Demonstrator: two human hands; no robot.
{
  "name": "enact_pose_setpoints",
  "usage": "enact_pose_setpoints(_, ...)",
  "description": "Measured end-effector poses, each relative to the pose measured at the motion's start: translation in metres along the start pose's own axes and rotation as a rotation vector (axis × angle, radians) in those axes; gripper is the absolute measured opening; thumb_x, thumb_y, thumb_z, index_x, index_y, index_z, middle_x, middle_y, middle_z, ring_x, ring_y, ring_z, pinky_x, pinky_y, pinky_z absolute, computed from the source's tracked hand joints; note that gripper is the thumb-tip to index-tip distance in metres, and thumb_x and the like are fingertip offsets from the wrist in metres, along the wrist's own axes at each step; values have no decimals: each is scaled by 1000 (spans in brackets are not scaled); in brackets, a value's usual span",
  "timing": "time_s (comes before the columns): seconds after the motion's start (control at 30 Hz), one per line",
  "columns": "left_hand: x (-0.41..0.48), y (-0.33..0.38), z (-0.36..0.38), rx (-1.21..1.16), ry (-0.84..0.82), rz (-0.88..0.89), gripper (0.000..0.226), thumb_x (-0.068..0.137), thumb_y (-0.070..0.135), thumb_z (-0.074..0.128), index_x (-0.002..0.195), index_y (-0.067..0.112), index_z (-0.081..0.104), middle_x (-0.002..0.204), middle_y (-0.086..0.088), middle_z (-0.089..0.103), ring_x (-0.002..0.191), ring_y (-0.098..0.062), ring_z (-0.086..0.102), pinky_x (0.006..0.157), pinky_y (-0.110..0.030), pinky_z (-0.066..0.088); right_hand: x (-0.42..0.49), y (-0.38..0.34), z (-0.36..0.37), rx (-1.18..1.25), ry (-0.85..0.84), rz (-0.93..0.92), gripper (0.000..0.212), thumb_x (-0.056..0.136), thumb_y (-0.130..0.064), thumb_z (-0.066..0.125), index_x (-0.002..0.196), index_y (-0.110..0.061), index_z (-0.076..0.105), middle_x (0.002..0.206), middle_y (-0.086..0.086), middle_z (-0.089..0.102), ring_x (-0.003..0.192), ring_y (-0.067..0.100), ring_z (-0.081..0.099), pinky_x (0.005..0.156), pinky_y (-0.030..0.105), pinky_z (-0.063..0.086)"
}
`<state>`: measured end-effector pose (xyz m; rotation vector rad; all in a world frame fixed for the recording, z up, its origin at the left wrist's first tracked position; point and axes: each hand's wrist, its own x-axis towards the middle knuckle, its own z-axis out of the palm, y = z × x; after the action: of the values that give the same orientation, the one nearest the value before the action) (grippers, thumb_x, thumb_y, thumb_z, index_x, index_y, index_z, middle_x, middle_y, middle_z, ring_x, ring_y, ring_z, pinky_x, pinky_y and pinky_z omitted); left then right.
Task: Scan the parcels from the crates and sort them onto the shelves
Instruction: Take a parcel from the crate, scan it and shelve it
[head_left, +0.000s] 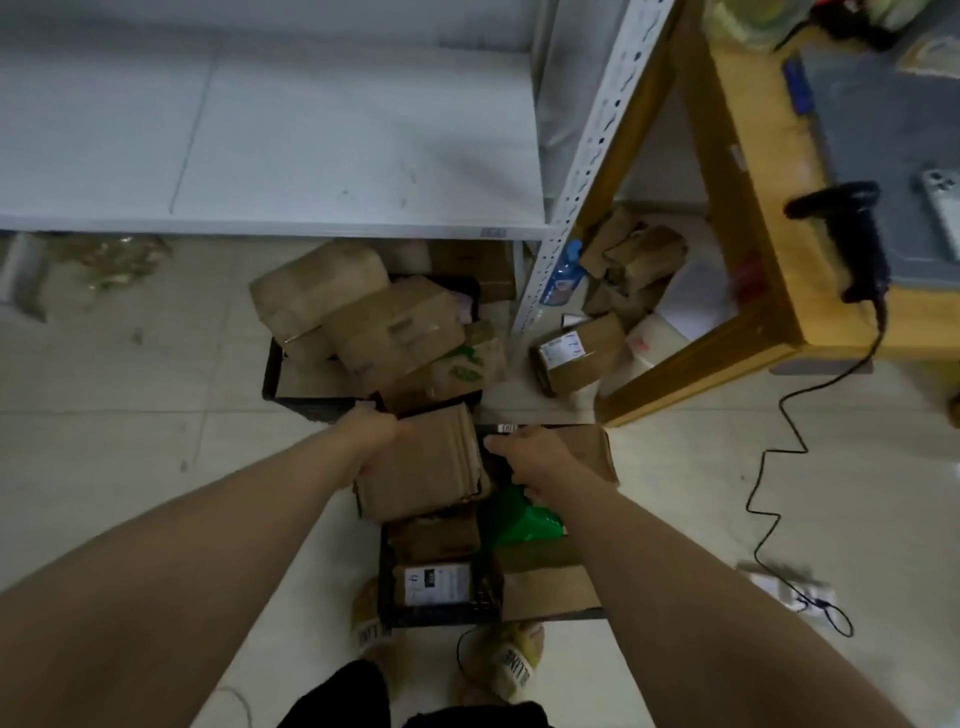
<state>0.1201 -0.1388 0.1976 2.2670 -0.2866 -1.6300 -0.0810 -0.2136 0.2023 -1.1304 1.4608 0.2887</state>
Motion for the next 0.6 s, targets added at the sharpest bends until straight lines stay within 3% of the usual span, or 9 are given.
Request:
enact_pose_setpoints(0.03, 12, -6, 1, -39, 15, -2, 33, 102, 27, 61, 130, 10, 57, 111, -9, 64, 81, -17, 57, 56, -24, 44, 16, 2, 7, -23, 2, 18, 29, 99, -40, 59, 110, -16, 47, 91, 4, 54, 88, 21, 53, 76, 33, 44)
enact_pose_setpoints(0.13, 61, -25, 4, -121, 94, -62, 16, 107, 23, 51, 100, 8, 54, 90, -6, 52, 72, -13, 46, 58, -23, 41, 73, 12, 30, -59, 35, 27, 41, 102, -35, 55, 72, -13, 38, 67, 3, 40, 62, 16, 41, 67, 31, 38)
enact_pose_setpoints(0.2, 93, -40, 6, -188, 98, -75, 35, 104, 29, 55, 126, 2, 52, 104, -8, 57, 87, -20, 55, 70, -23, 46, 110, 20, 47, -70, 31, 34, 44, 102, -32, 54, 67, -16, 34, 64, 3, 35, 58, 16, 35, 69, 33, 36)
enact_pose_setpoints(0.23, 109, -48, 8, -216, 94, -72, 62, 100, 38, 61, 147, 5, 40, 126, -11, 57, 107, -27, 58, 85, -26, 47, 127, 24, 55, -62, 32, 40, 38, 102, -32, 53, 71, -16, 39, 68, 3, 39, 61, 16, 38, 70, 33, 36)
enact_pose_setpoints(0.3, 142, -67, 12, -292, 116, -71, 96, 89, 48, 70, 160, 12, 18, 155, -11, 39, 135, -32, 46, 110, -36, 40, 154, 31, 69, -28, 3, 33, 22, 102, -37, 52, 98, -16, 57, 93, 4, 57, 81, 19, 54, 76, 34, 44)
enact_pose_setpoints(0.37, 156, -78, 16, -438, 138, -91, 92, 97, 41, 64, 161, 14, 4, 163, -11, 27, 144, -31, 35, 120, -40, 30, 177, 40, 81, 1, -17, 55, 49, 102, -42, 53, 141, -12, 47, 133, 9, 55, 115, 28, 57, 96, 40, 50)
enact_pose_setpoints(0.43, 168, -87, 18, -568, 139, -145, 84, 102, 39, 58, 162, 15, 3, 165, -9, 23, 145, -30, 33, 119, -39, 30, 191, 46, 89, 26, -28, 58, 66, 101, -43, 55, 154, -12, 32, 148, 10, 46, 128, 32, 52, 106, 43, 47)
enact_pose_setpoints(0.53, 170, -97, 21, -579, 112, -212, 95, 89, 59, 66, 162, 25, 16, 159, -8, 35, 131, -34, 47, 94, -47, 48, 195, 52, 94, 99, -32, 63, 77, 95, -50, 60, 156, -15, 29, 149, 10, 45, 129, 33, 51, 108, 45, 46)
enact_pose_setpoints(0.6, 156, -96, 19, -631, 101, -223, 92, 89, 65, 62, 160, 23, 21, 155, -11, 39, 122, -35, 51, 92, -52, 47, 184, 52, 93, 144, -29, 58, 103, 74, -71, 67, 156, -18, 32, 149, 9, 48, 128, 34, 53, 108, 49, 47)
